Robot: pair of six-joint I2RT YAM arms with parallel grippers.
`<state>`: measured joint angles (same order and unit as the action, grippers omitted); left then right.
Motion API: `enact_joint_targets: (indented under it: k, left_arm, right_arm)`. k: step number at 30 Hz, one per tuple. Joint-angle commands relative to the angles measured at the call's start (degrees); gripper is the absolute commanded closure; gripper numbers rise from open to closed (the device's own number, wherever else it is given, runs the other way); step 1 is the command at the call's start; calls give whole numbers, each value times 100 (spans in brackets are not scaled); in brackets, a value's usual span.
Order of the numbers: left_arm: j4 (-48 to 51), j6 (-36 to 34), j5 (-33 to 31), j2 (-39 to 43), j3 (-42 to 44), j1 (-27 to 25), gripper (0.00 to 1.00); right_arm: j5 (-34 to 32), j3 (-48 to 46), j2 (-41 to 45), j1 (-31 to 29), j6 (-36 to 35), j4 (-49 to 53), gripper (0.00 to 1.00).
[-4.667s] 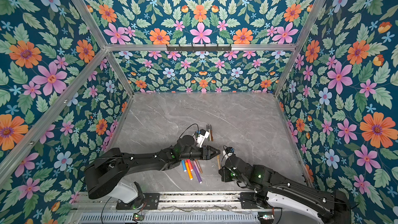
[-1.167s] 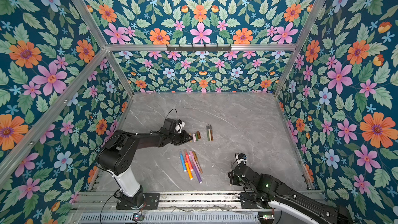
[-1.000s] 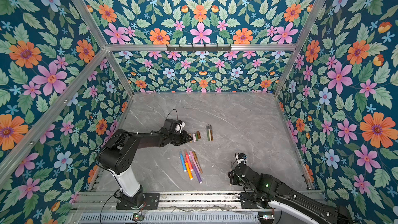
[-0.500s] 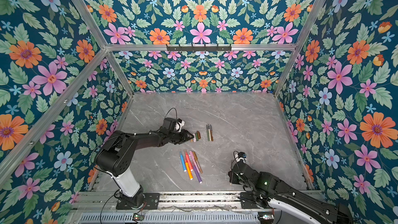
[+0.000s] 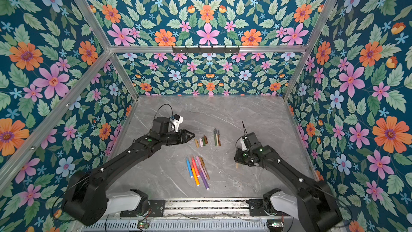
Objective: Open the pen caps
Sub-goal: 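Set the tan cap beside the caps while the right lays the pen with the pens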
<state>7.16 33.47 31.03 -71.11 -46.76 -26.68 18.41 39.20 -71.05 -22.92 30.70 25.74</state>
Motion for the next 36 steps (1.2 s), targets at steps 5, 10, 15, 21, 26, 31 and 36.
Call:
enact_joint_targets:
  k: [5, 10, 15, 21, 26, 31, 36]
  left_arm:
    - [908, -370, -415, 730, 375, 30, 49]
    - [909, -401, -472, 845, 524, 40, 50]
    - [1169, -579, -588, 889, 422, 49, 50]
    - [1149, -599, -589, 889, 491, 51, 50]
    - [1028, -596, -554, 808, 561, 48, 50]
    - [931, -572, -507, 686, 576, 49, 50]
    - [803, -511, -427, 579, 610, 49, 49]
  right_arm:
    - [687, 1575, -2010, 464, -1145, -369, 100]
    - [1139, 2627, -3264, 637, -1440, -171, 100]
    - [1384, 3133, -3876, 631, -1462, -128, 100]
    - [1361, 3266, -4300, 631, -1346, -205, 100]
    - [1357, 3217, -4400, 631, -1303, -310, 96]
    - [1312, 3204, -4362, 631, -1321, -306, 78]
    - [1307, 3196, -4255, 632, -1318, -290, 67]
